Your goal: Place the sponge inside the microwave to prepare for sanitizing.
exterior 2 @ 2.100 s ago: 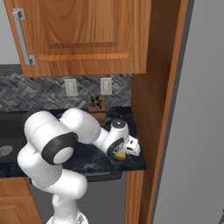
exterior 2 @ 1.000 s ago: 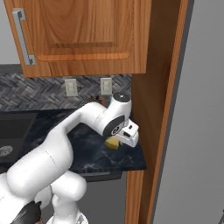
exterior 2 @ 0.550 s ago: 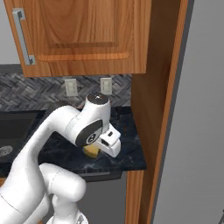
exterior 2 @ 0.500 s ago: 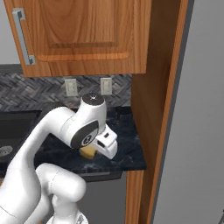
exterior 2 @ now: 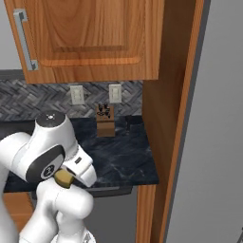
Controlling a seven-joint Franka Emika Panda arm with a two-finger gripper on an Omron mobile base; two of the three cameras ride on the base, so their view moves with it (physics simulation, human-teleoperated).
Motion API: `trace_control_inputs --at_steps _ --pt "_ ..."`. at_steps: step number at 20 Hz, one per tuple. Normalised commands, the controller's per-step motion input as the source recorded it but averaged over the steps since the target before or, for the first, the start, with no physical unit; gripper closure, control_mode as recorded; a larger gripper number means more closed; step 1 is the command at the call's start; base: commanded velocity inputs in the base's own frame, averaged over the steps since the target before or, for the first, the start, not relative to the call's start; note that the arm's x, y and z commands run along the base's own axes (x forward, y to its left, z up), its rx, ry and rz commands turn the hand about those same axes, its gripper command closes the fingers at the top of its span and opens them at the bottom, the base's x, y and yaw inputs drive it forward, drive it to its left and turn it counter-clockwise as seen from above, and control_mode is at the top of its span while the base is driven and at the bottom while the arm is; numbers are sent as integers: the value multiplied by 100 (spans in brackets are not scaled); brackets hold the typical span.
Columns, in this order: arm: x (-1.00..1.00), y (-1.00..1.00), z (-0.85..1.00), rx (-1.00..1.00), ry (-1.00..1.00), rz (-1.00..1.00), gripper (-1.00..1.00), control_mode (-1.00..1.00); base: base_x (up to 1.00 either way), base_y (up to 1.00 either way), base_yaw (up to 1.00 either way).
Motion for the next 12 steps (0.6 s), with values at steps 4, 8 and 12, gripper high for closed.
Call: trace_control_inputs --at_steps 4,8,12 --pt "-2 28 17 -5 0 0 100 -100 0 0 0" --pt "0 0 0 0 0 0 100 -100 0 0 0" --pt "0 0 0 0 0 0 100 -100 0 0 0"
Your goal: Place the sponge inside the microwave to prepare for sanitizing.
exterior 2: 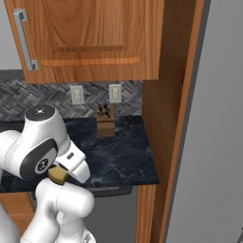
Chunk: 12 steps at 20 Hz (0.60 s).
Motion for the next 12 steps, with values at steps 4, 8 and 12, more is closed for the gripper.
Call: trace_control_inputs --at_steps 4,8,12 --pt "0 0 0 0 0 0 100 -100 0 0 0" --pt "0 0 0 0 0 0 100 100 0 0 0" --pt "0 0 0 0 0 0 100 100 -36 -18 -3"
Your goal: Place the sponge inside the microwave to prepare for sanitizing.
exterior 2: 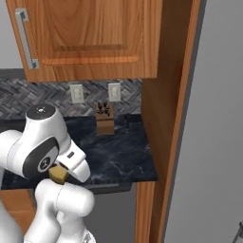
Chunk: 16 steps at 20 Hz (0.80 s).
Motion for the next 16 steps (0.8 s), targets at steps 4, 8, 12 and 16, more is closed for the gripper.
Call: trace_control_inputs --at_steps 4,8,12,16 --pt "0 0 0 0 0 0 100 100 -79 -33 -10" --pt "0 0 0 0 0 0 100 100 -54 -46 -14" --pt "0 0 0 0 0 0 100 100 -12 -58 -62" --pt "0 0 0 0 0 0 100 100 0 -48 -81"
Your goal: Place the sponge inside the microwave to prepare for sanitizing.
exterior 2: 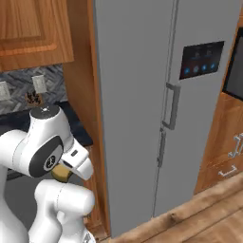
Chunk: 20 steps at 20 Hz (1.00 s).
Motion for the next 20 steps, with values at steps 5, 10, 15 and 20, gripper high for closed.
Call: trace_control_inputs --at_steps 5,10,15,20 --pt "0 0 0 0 0 0 100 100 2 -42 -76" --pt "0 0 0 0 0 0 100 100 2 -64 -72" --pt "0 0 0 0 0 0 100 100 6 -73 -60" --pt "0 0 0 0 0 0 100 100 19 -34 -29"
